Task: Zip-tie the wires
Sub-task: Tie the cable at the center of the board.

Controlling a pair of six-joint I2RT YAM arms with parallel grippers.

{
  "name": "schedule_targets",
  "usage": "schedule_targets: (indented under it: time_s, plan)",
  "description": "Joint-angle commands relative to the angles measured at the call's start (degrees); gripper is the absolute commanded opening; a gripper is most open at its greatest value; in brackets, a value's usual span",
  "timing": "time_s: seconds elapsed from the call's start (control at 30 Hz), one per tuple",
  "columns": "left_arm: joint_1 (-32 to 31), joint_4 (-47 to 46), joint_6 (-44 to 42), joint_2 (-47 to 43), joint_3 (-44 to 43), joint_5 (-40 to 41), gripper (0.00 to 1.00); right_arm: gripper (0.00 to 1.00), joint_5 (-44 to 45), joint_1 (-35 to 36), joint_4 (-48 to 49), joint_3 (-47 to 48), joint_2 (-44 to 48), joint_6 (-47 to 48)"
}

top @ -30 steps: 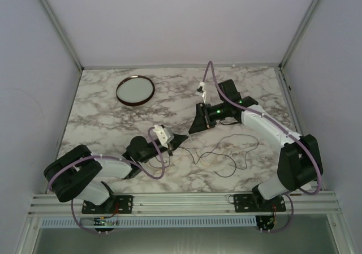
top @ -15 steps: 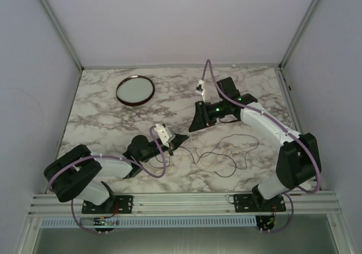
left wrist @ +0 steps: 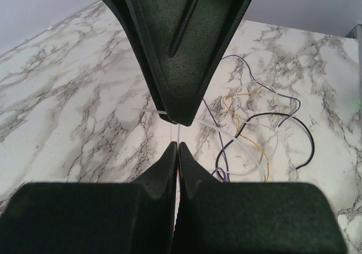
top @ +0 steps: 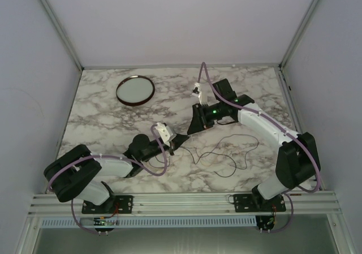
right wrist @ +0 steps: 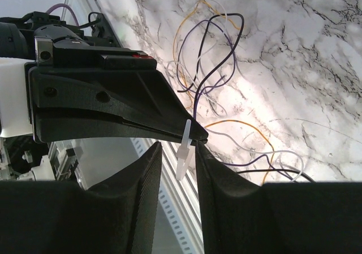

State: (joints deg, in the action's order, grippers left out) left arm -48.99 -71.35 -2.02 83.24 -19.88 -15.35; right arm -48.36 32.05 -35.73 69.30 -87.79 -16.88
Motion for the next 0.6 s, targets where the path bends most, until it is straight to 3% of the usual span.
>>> schedule_targets:
  time_s: [0.0,0.43,0.57]
  plan:
    - [-0.2,-0.3,0.2,-0.5,-1.6,-0.2,0.0,0.27,1.2,0.6,-0.5,1.5,0.3,0.3]
    - [-0.2,0.5,1.3,-0.7,-2.0,0.9,0.0,0.24,2.7,0.9,-0.8,0.3,0.9,0.3]
    - [-0.3,0.5,1.4,-0.6,-2.0,0.9,0.0,0.17,3.0,1.0,-0.8,0.5,0.9,0.3]
